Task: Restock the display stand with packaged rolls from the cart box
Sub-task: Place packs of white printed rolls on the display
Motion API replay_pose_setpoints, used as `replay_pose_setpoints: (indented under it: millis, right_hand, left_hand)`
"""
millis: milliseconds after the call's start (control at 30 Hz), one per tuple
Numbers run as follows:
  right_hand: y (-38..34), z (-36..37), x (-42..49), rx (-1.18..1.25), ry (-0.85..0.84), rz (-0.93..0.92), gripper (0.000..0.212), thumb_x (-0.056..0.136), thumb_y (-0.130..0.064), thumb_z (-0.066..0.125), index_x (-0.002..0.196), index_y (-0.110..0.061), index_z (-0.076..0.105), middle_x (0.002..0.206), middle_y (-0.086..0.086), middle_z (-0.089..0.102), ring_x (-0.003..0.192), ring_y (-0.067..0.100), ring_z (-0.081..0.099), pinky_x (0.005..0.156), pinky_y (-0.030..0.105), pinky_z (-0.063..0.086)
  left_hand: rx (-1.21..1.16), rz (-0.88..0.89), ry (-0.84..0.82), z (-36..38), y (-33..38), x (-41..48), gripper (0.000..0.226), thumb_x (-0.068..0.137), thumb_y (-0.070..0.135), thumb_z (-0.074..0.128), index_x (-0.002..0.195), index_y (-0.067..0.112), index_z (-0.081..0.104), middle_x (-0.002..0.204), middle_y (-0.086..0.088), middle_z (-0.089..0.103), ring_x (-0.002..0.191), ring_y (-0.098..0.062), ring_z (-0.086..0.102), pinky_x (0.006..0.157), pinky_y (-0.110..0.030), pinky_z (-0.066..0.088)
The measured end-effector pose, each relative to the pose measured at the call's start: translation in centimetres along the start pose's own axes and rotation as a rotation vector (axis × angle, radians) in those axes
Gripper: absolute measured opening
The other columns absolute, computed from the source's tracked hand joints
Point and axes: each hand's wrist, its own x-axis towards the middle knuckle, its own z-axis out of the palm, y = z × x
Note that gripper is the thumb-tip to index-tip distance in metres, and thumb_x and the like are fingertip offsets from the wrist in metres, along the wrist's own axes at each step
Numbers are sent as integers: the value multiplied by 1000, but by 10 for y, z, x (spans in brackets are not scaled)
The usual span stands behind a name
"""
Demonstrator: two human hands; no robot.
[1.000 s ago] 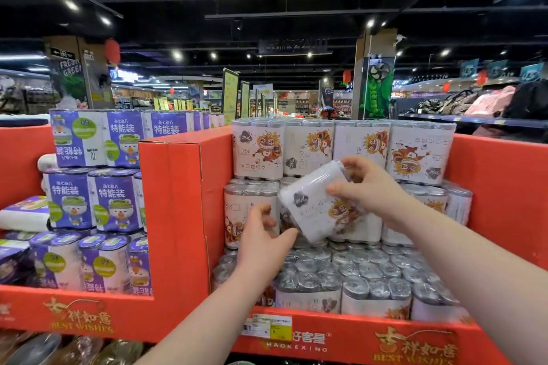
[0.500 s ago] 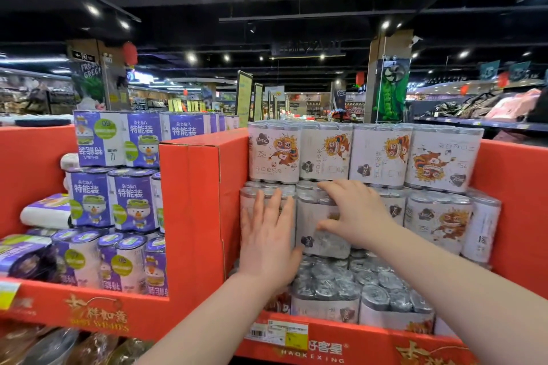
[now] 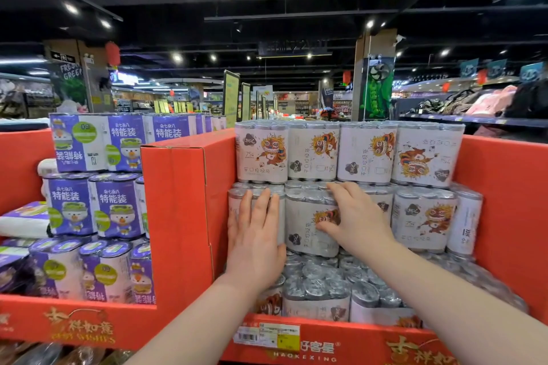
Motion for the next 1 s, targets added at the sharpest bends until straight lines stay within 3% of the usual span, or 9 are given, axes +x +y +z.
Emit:
replay_pose_setpoints:
  millis: [100,133,233,300,400,533,767,900,1000]
  right_hand:
    - [-1,-1,-2,83,-16,35,73,82,-44,66,143,-25,31,138,-4,35,119,20,48,96,36,45]
    - [-1,-1,-3,84,-22,35,72,83,-44,66,144,-26,31,139,-4,34,119,20,49,94,36,46]
    - [-1,-1,-2,101,-26,28,70,84,-42,65,144,-26,32,142,-6,33,122,18,47,95,34,45]
    - [-1,-2,-1,207,-41,56,69,81,-38,71,140,-25,38,138,-5,37,121,16,47,96,32,42]
    - [2,-7,4,309,-95,97,80,75,-34,78,142,-22,35,139,-1,38,127,17,42,103,34,37]
    - [1,-9,7,256,-123,83,85,74,-34,78,145,-19,32,144,3,38,132,19,38,108,36,36]
    - [7,-11,5,358,-59,91,62,79,-31,75,134,-21,49,135,-3,50,123,14,47,102,30,38]
    - [1,-17,5,36,-71,31,59,87,-44,61,140,-26,42,143,-4,32,120,21,50,90,35,47]
    - [-3,-13,6,-50,-75,29,58,93,-41,53,145,-28,32,145,-5,32,119,23,51,81,35,48]
  left_hand:
    - [23,0,-17,1,-1,1,91,61,29,80,142,8,42,147,-8,42,137,-30,20,103,-60,34]
    - [6,-6,-49,0,-1,0,90,66,28,77,145,9,38,151,-8,37,139,-29,16,106,-60,30]
    - [-17,-11,-85,-3,-1,-2,83,91,31,51,153,19,-3,161,4,-9,146,-23,-18,117,-51,-4]
    - [8,-17,-87,-6,-1,-4,82,94,32,46,152,22,-11,159,7,-18,145,-21,-24,116,-49,-10]
    - [-33,-38,-96,-7,-1,-5,80,95,32,45,152,23,-11,159,6,-20,145,-20,-25,115,-48,-12]
    - [-29,-40,-106,-9,2,-5,80,95,31,45,152,21,-10,159,5,-19,145,-22,-25,116,-49,-11]
    - [-41,-54,-131,-13,2,-7,80,96,32,44,152,22,-12,158,5,-23,144,-20,-26,116,-47,-13]
    - [-31,-54,-149,-12,5,-7,81,96,29,45,152,20,-14,158,4,-25,144,-22,-28,116,-47,-12]
    - [-4,-50,-166,-13,6,-6,83,96,30,45,151,19,-15,158,3,-26,143,-24,-29,116,-49,-11]
